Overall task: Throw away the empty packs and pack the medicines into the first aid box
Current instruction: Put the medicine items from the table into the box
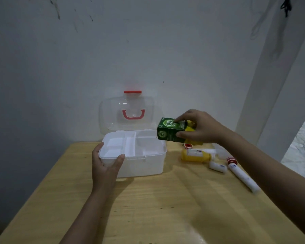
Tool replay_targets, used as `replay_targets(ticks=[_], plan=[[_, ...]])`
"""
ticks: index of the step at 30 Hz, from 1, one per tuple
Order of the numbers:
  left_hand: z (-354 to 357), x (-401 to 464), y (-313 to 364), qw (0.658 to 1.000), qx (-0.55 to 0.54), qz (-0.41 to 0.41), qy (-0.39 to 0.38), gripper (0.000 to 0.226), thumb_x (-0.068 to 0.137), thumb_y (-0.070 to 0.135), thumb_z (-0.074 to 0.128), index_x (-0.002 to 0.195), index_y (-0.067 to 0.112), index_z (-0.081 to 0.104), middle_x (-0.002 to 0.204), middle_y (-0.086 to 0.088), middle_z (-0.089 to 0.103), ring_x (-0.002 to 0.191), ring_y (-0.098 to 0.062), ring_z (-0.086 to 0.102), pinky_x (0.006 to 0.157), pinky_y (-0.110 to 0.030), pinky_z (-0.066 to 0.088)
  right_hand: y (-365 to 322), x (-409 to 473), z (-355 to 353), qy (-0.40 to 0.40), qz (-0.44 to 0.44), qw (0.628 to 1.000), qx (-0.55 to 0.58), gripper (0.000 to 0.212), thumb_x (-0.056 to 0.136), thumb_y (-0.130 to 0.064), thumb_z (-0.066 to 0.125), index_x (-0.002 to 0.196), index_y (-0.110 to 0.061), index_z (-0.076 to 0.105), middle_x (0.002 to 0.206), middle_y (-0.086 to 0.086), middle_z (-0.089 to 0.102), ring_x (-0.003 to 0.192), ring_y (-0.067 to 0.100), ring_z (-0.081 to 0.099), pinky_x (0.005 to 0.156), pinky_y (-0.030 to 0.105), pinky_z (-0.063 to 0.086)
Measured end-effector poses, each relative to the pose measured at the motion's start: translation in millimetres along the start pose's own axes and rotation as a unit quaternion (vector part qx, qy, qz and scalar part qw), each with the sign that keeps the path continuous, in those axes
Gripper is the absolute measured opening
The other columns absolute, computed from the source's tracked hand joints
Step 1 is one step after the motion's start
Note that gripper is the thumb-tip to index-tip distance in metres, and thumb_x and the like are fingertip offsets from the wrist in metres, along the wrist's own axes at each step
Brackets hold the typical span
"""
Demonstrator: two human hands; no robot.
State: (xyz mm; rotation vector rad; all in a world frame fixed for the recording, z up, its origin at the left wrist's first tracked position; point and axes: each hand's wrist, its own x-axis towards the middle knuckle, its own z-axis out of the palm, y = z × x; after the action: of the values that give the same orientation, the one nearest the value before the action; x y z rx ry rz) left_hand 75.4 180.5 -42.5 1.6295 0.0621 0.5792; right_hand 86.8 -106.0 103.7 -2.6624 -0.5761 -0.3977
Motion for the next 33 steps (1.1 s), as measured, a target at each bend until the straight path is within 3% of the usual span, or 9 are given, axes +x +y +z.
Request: replay_targets(ticks=[4,7,11,15,18,22,29,33], plan=[[-2.1,-0.1,-1.4,1.0,-0.008,-0.005,-0.007,0.069,0.07,0.03,0.077,0.123,0.043,0.035,0.132,0.002,0.041,0.121,-0.023,0.044,0.094,-0.043,0.048,-29.3,40.1,18.9,-0.049,-0.023,0.998,-0.043,0.046,0.069,-0.039,0.077,0.111,-0.026,0.066,0.111,0.0,0.055,0.099,0.016,0.053,0.084,0.034,0.05],[-2.1,-0.3,-0.7,1.0,-0.013,-0.006,-0.009,0.068,0.073,0.025,0.077,0.124,0.042,0.035,0.132,0.002,0.042,0.12,-0.022,0.045,0.09,-0.036,0.048,-42.8,62.4,39.1,-0.102,-0.007,0.991,-0.082,0.042,0.064,-0.037,0.08,0.102,-0.026,0.069,0.111,-0.001,0.06,0.1,0.017,0.053,0.085,0.037,0.052],[-2.6,0.4,-1.2,1.0,-0.011,-0.008,-0.005,0.072,0.063,0.038,0.076,0.123,0.044,0.037,0.133,0.003,0.042,0.121,-0.021,0.044,0.094,-0.039,0.047,-52.4,79.1,63.0,-0.157,0.013,0.983,-0.096,0.043,0.062,-0.034,0.083,0.101,-0.022,0.07,0.11,0.0,0.061,0.096,0.016,0.052,0.074,0.027,0.046],[-3.0,1.1,-3.4,1.0,-0.004,-0.009,-0.008,0.072,0.061,0.041,0.073,0.122,0.047,0.036,0.135,0.004,0.041,0.124,-0.021,0.042,0.097,-0.044,0.047,-53.5,80.5,85.9,-0.156,0.002,0.986,-0.067,0.046,0.063,-0.038,0.083,0.103,-0.022,0.068,0.103,0.0,0.05,0.099,0.018,0.049,0.075,0.026,0.043],[-3.5,1.0,-4.2,1.0,-0.004,-0.007,-0.008,0.071,0.059,0.045,0.074,0.119,0.053,0.036,0.135,0.005,0.041,0.124,-0.02,0.042,0.098,-0.047,0.046,-50.7,78.7,101.5,-0.145,-0.001,0.986,-0.084,0.049,0.063,-0.049,0.079,0.104,-0.025,0.065,0.107,0.005,0.046,0.107,0.023,0.042,0.084,0.034,0.042],[-3.8,1.3,-2.4,1.0,-0.005,-0.013,-0.009,0.068,0.056,0.052,0.073,0.11,0.065,0.034,0.135,0.006,0.042,0.125,-0.02,0.042,0.097,-0.047,0.047,-47.1,78.1,107.0,-0.136,0.027,0.982,-0.128,0.05,0.067,-0.062,0.068,0.11,-0.036,0.062,0.114,0.006,0.048,0.112,0.026,0.037,0.09,0.04,0.031],[-3.5,0.9,-2.2,1.0,-0.006,-0.004,-0.009,0.068,0.058,0.048,0.074,0.112,0.062,0.034,0.134,0.005,0.042,0.122,-0.02,0.044,0.092,-0.043,0.051,-46.4,79.5,96.1,-0.201,0.025,0.969,-0.142,0.044,0.08,-0.042,0.059,0.123,-0.04,0.055,0.119,0.007,0.046,0.116,0.027,0.038,0.1,0.045,0.025],[-2.3,1.7,-6.1,1.0,0.004,0.0,-0.008,0.072,0.067,0.038,0.077,0.122,0.051,0.032,0.135,0.003,0.04,0.121,-0.022,0.044,0.085,-0.036,0.053,-46.1,79.1,102.0,-0.177,0.011,0.976,-0.125,0.044,0.07,-0.048,0.072,0.108,-0.03,0.064,0.102,-0.002,0.062,0.104,0.021,0.051,0.09,0.04,0.027]])
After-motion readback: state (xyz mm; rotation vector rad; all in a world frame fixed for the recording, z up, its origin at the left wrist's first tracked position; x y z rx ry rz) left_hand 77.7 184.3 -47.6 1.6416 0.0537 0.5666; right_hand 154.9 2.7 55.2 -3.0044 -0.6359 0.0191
